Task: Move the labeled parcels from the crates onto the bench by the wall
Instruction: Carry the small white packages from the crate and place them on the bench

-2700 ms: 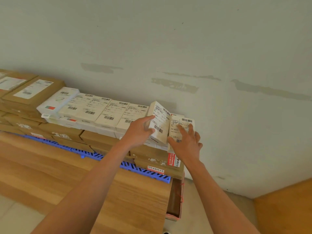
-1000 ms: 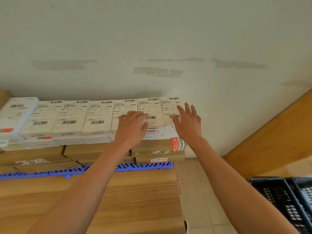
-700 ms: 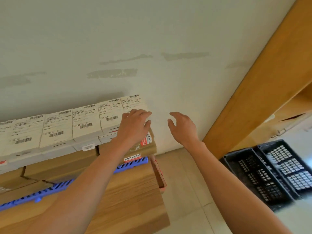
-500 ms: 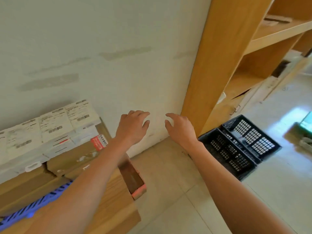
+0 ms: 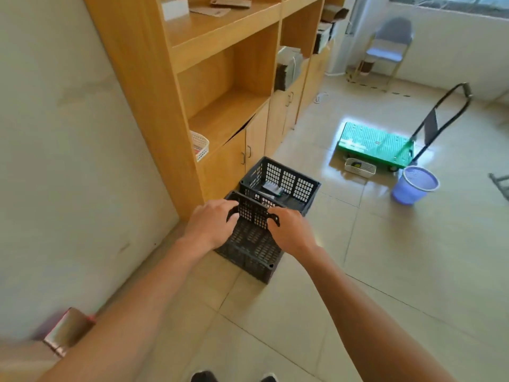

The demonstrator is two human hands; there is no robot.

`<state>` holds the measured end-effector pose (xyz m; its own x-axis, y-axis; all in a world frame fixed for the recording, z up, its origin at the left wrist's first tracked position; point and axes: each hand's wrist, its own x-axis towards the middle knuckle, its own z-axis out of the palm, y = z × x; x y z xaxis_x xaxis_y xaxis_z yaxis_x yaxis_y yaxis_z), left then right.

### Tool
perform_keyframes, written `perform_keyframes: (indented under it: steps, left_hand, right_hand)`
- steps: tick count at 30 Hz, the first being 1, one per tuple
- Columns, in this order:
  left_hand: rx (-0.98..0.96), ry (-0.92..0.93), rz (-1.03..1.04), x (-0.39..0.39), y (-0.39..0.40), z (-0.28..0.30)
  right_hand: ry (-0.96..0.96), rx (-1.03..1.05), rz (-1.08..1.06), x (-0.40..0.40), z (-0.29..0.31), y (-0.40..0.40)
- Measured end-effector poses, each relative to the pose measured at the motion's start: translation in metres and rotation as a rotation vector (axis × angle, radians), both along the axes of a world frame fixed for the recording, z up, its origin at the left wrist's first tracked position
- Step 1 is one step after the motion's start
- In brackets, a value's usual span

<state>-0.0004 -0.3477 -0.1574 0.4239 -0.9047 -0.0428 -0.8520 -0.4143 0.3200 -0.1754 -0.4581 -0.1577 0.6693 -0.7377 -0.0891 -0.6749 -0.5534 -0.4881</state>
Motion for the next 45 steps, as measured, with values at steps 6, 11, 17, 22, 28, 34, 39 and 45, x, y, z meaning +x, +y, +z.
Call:
perform_keyframes:
  steps: [6,11,17,22,28,34,39,45]
  left_hand:
    - [0.066,0.095,-0.045,-0.017,-0.084,-0.041]
    - [0.079,0.168,-0.021,-0.008,-0.167,-0.072]
    - [0.111,0.229,-0.033,0.0,-0.269,-0.085]
    - [0.159,0.234,-0.037,0.005,-0.347,-0.089]
    - [0.207,0.266,0.077,-0.001,-0.454,-0.115]
    - [0.248,0.342,0.275,-0.027,-0.545,-0.135]
    - [0.217,0.424,0.48,-0.027,-0.585,-0.153]
    - [0.131,0.484,0.692,0.004,-0.625,-0.189]
  right_hand:
    - [0.054,0.058,-0.077,-0.027,-0.03,-0.079]
    - [0.115,0.05,-0.07,-0.017,-0.042,-0.158]
    - [0.162,0.069,-0.064,0.001,-0.045,-0.251]
    - [0.146,0.098,-0.08,-0.004,-0.053,-0.334]
    - [0.139,0.146,-0.033,-0.005,-0.092,-0.462]
    - [0.163,0.218,0.127,0.0,-0.128,-0.583]
    - [0.268,0.252,0.301,0.022,-0.154,-0.657]
    - [0.338,0.267,0.437,0.084,-0.193,-0.71]
